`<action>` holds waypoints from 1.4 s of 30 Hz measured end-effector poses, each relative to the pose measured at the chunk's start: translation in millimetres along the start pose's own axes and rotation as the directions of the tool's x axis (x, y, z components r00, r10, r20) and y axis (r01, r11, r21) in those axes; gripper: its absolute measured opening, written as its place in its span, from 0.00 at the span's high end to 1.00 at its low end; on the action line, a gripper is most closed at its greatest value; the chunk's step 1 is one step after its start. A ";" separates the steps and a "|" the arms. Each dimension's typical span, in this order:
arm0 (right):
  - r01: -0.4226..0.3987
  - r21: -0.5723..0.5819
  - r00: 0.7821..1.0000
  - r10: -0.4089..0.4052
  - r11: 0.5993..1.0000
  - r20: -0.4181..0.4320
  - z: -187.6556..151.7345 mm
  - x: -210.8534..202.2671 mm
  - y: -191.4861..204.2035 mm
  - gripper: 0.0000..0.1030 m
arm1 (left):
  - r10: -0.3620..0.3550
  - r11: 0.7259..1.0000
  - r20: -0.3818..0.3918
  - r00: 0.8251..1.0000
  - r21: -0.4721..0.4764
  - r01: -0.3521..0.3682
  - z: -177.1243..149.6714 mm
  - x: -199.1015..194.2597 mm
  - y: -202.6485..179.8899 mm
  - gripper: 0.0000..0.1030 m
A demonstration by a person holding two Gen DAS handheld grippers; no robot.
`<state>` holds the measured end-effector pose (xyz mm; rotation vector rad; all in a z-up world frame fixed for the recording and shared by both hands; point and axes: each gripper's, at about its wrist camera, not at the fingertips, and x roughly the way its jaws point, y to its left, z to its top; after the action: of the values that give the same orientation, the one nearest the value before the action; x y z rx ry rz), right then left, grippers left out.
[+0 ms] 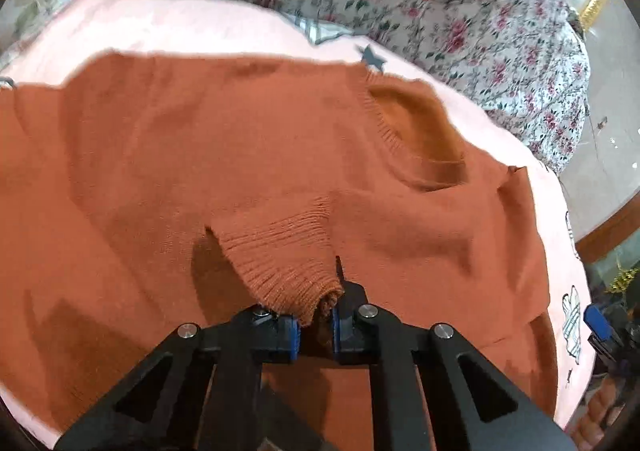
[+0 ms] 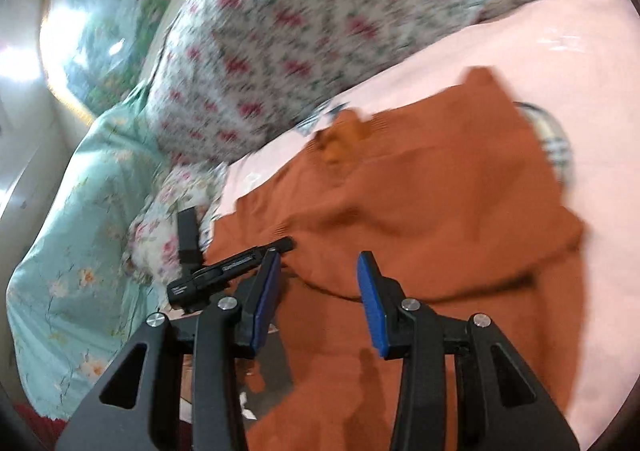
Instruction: Fold small clothes
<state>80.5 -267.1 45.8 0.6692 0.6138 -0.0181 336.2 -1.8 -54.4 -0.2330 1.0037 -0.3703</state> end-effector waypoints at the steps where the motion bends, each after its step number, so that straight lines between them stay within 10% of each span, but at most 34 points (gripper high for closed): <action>1: 0.022 0.018 1.000 -0.022 1.000 0.019 0.4 -8.9 -8.8 0.60 | 0.009 1.000 0.039 0.999 0.010 -0.010 -1.4 -13.7 -1.4 0.92; 4: 0.102 0.041 0.994 -0.104 0.994 0.045 3.2 -27.7 -30.4 0.60 | 0.094 0.995 0.148 0.985 0.015 -0.098 0.0 -46.6 13.9 0.92; 11: 0.270 0.066 0.963 -0.271 0.961 0.005 26.7 -18.2 -75.6 0.60 | 0.137 0.990 0.119 0.984 -0.040 -0.133 -1.7 -38.8 40.4 0.92; 22: 0.303 -0.003 0.946 -0.302 0.953 -0.121 67.5 73.8 -93.8 0.54 | 0.155 0.987 0.097 0.983 -0.059 -0.150 -19.5 -40.0 48.3 0.92; 24: 0.330 -0.019 0.931 -0.329 0.944 -0.161 65.8 86.9 -99.5 0.61 | 0.150 0.988 0.097 0.984 -0.052 -0.145 -18.3 -40.2 45.6 0.92; 25: 0.332 -0.030 0.927 -0.332 0.943 -0.175 66.4 88.5 -101.5 0.89 | 0.141 0.990 0.101 0.985 -0.042 -0.137 -17.3 -41.2 41.7 0.92; 34: 0.450 -0.070 0.887 -0.455 0.890 -0.082 86.2 44.5 -109.5 0.91 | 0.123 0.989 0.069 0.990 0.072 -0.128 -22.1 -5.8 -0.7 0.92; 39: 0.513 -0.049 0.855 -0.515 0.857 -0.057 81.4 42.0 -119.1 0.82 | 0.098 0.990 0.068 0.993 0.100 -0.104 -26.7 -8.6 1.9 0.88; 42: 0.502 -0.092 0.863 -0.504 0.860 -0.004 84.9 38.9 -100.6 0.54 | 0.102 0.989 0.052 0.993 0.103 -0.107 -23.5 -5.3 0.9 0.86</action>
<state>136.4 -389.6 19.2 0.4072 0.8000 -0.4706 313.7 0.7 -62.8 -0.0923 0.9436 -0.3199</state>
